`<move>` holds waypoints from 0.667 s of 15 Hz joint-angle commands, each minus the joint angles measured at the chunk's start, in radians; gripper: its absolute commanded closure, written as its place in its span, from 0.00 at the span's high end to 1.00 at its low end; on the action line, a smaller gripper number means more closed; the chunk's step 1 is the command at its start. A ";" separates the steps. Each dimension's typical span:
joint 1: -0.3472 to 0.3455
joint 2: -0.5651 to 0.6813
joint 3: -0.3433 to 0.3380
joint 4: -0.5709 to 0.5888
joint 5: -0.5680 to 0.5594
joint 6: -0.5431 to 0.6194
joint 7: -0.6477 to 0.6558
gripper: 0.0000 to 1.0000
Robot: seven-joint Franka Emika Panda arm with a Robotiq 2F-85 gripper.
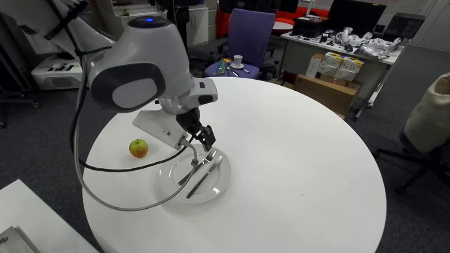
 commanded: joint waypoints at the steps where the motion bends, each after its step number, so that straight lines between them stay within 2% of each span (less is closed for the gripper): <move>1: -0.018 0.010 0.024 0.012 0.047 -0.009 -0.002 1.00; 3: -0.020 0.024 0.032 0.031 0.097 -0.021 -0.012 1.00; 10: -0.026 0.037 0.032 0.049 0.102 -0.030 -0.004 1.00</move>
